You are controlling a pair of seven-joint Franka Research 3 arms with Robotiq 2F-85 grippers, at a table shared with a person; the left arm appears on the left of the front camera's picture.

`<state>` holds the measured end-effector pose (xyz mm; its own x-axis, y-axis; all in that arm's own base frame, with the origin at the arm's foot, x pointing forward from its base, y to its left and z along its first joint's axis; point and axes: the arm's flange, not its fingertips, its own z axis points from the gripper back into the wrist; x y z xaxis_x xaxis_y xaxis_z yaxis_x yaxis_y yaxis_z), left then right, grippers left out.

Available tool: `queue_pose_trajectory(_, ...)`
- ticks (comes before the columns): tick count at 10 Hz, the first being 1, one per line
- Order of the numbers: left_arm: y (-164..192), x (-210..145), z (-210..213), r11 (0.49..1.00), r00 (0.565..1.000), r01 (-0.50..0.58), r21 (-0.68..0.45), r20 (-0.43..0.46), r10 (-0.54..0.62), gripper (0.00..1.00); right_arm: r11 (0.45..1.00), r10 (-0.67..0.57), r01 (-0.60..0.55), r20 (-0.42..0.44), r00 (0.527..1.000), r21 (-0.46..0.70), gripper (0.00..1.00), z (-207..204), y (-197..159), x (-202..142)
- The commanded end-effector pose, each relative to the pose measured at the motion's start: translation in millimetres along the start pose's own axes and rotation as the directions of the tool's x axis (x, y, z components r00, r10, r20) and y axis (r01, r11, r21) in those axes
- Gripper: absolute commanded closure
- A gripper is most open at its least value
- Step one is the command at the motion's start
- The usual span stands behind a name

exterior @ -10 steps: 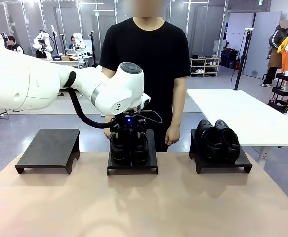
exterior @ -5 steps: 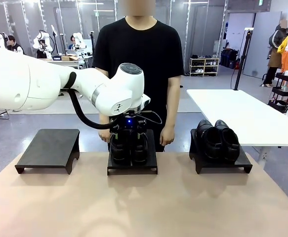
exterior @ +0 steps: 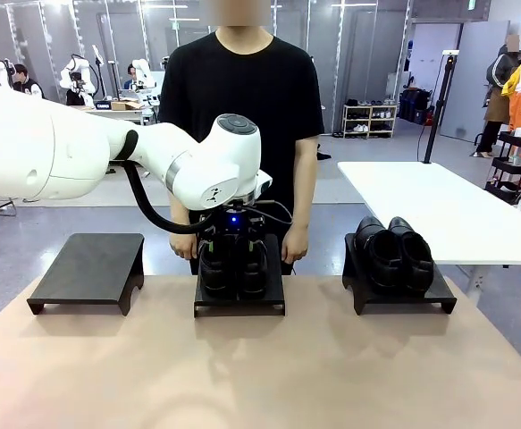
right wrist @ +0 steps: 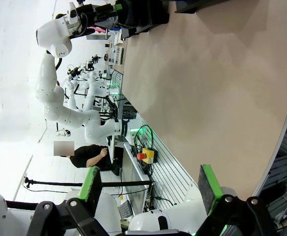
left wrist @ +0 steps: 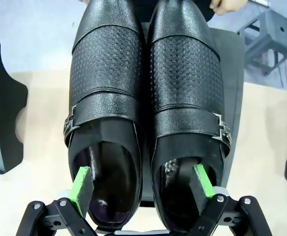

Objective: Place the shoes on the stand as instructed by the person.
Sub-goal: Pick up another pair of Shoes and place it on the Shoes Stand indicated by the person.

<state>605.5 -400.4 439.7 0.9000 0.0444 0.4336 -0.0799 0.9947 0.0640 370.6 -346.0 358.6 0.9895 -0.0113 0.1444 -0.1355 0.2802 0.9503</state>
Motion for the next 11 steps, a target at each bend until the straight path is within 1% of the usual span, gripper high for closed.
queue_pose_trajectory(1,0,2,0,1.0,1.0,0.006,-0.001,0.015,-0.006,0.0,1.0,-0.003,0.003,0.001,1.0,-0.013,0.0,-2,2,-3)
queue_pose_trajectory(5,0,2,0,1.0,1.0,0.006,-0.001,0.015,-0.006,0.0,1.0,-0.003,0.003,0.001,1.0,-0.013,0.0,-2,2,-3)
queue_pose_trajectory(6,0,0,0,1.0,1.0,0.0,0.0,0.0,0.0,0.0,1.0,-0.003,0.003,0.001,1.0,-0.013,0.0,-2,2,-3)
queue_pose_trajectory(7,3,12,40,0.996,0.998,0.048,-0.081,-0.036,-0.051,0.0,1.0,-0.003,0.003,0.001,1.0,-0.013,0.0,-2,2,-3)
queue_pose_trajectory(8,19,12,74,0.984,0.993,0.07,-0.161,-0.085,-0.085,0.0,1.0,-0.003,0.003,0.001,1.0,-0.013,0.0,-2,2,-3)
queue_pose_trajectory(10,73,-4,125,0.952,0.983,0.09,-0.293,-0.125,-0.132,0.0,1.0,-0.003,0.003,0.001,1.0,-0.013,0.0,-2,2,-3)
queue_pose_trajectory(11,101,-17,141,0.936,0.977,0.119,-0.33,-0.129,-0.17,0.0,1.0,-0.003,0.003,0.001,1.0,-0.013,0.0,-2,2,-3)
